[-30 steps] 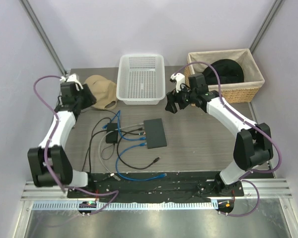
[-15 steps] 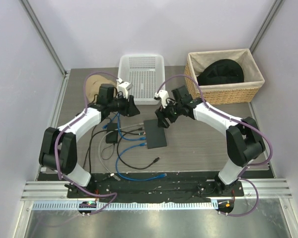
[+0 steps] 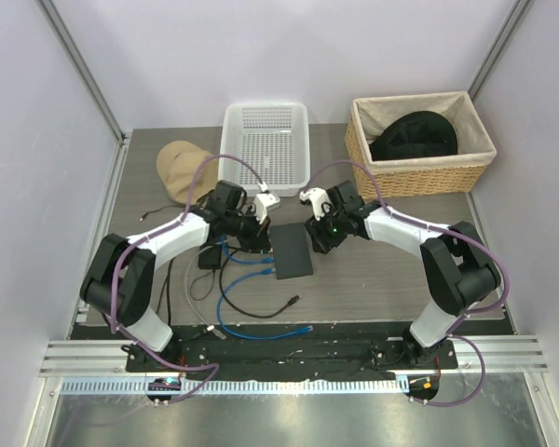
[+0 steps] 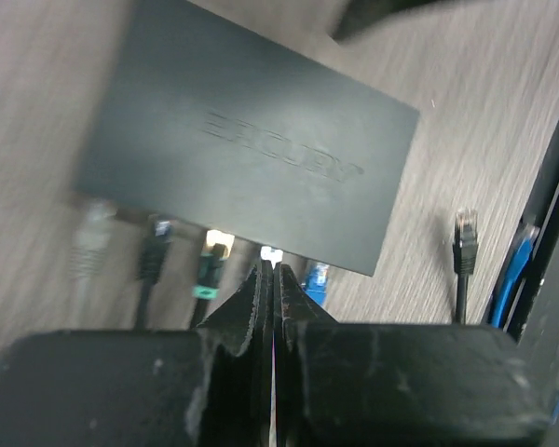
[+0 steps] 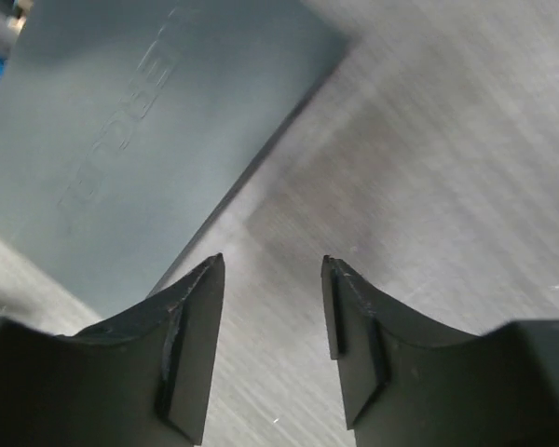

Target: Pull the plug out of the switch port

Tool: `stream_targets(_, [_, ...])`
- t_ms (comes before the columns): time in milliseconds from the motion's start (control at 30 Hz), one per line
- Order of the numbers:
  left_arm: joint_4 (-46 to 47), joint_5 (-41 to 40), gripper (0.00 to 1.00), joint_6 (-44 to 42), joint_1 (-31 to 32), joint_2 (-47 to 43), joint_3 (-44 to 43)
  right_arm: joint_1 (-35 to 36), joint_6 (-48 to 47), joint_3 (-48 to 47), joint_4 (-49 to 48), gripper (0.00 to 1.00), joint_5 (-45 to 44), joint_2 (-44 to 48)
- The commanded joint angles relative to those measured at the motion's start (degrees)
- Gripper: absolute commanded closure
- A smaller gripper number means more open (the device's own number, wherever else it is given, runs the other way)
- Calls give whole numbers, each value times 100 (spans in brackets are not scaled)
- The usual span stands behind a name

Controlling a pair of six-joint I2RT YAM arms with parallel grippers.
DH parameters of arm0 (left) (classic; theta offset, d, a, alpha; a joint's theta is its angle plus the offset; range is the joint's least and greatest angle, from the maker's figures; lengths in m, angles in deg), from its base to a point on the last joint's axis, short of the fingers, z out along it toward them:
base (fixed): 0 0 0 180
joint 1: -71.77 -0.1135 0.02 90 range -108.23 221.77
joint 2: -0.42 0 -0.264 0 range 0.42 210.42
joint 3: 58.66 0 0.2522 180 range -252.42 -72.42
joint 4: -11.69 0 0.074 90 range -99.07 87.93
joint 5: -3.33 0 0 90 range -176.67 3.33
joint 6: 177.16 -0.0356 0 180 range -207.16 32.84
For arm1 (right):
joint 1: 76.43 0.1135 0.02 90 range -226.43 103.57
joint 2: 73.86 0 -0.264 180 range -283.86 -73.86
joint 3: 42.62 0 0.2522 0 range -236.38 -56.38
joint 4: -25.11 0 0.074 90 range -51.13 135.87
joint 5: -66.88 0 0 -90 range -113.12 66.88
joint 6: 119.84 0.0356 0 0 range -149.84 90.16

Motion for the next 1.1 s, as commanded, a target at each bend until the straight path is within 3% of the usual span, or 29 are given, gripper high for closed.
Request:
stream_targets(0, [-141, -60, 100, -480, 189, 214, -252, -47, 275, -101, -518, 50, -344, 21])
stream_targets(333, [-431, -754, 100, -498, 461, 469, -516, -240, 776, -198, -624, 51, -309, 38])
stream_targets(1067, [-1046, -887, 100, -700, 866, 1032, -1219, -364, 978, 21, -773, 50, -221, 249])
